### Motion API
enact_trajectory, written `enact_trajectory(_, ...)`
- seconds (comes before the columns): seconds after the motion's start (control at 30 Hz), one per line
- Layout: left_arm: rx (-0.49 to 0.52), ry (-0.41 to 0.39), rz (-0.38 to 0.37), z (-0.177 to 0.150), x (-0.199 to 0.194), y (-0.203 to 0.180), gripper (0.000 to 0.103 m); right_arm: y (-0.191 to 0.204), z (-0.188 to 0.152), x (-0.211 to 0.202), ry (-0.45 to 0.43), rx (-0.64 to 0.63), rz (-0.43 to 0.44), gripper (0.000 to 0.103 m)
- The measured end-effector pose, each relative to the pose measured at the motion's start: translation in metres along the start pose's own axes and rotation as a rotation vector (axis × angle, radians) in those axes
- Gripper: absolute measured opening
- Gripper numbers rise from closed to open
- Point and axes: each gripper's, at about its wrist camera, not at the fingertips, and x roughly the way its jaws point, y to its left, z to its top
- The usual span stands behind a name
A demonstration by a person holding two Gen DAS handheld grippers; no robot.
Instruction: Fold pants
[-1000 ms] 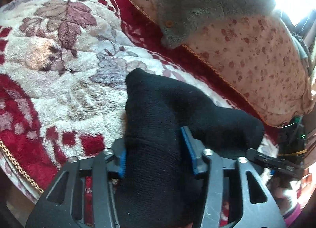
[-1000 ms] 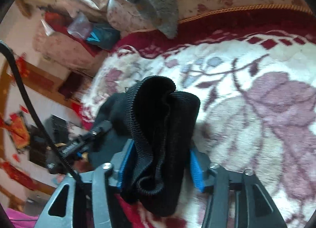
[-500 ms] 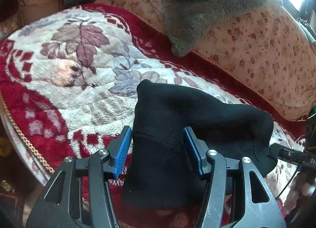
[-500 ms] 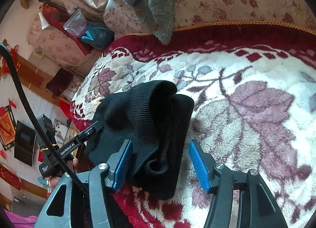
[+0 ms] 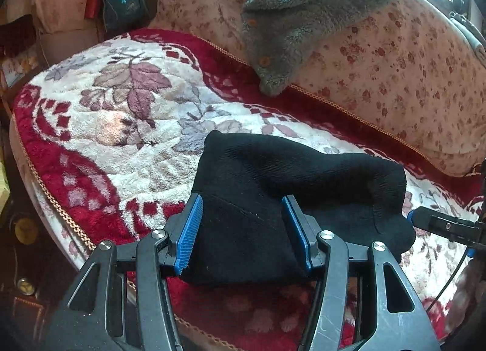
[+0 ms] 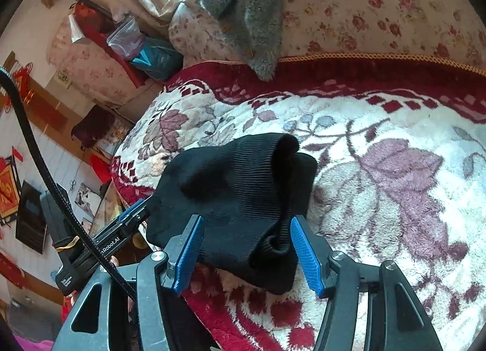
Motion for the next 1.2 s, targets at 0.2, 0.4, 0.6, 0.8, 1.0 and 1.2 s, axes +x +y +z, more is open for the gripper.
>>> enact_trajectory(0.2, 0.019, -0.023, 0.022, -0.003, -0.010, -0.008, 0.055, 0.017, -0.001, -0.001, -0.005, -0.057, -0.015, 0.058)
enact_trajectory(0.4, 0.028, -0.029, 0.033, -0.005, -0.016, -0.012, 0.055, 0.027, -0.004, 0.000, -0.016, -0.089, -0.032, 0.058)
enact_trajectory(0.6, 0.034, -0.028, 0.054, -0.009, -0.023, -0.016, 0.055, 0.034, -0.006, 0.000, -0.026, -0.097, -0.020, 0.058)
enact_trajectory(0.8, 0.024, -0.022, 0.061, -0.012, -0.028, -0.018, 0.055, 0.040, -0.011, 0.002, -0.018, -0.127, -0.038, 0.059)
enact_trajectory(1.0, 0.031, -0.016, 0.062, -0.015, -0.031, -0.020, 0.055, 0.044, -0.014, -0.001, -0.026, -0.151, -0.052, 0.059)
enact_trajectory(1.2, 0.027, -0.013, 0.063, -0.017, -0.032, -0.021, 0.055, 0.047, -0.017, -0.002, -0.024, -0.160, -0.058, 0.059)
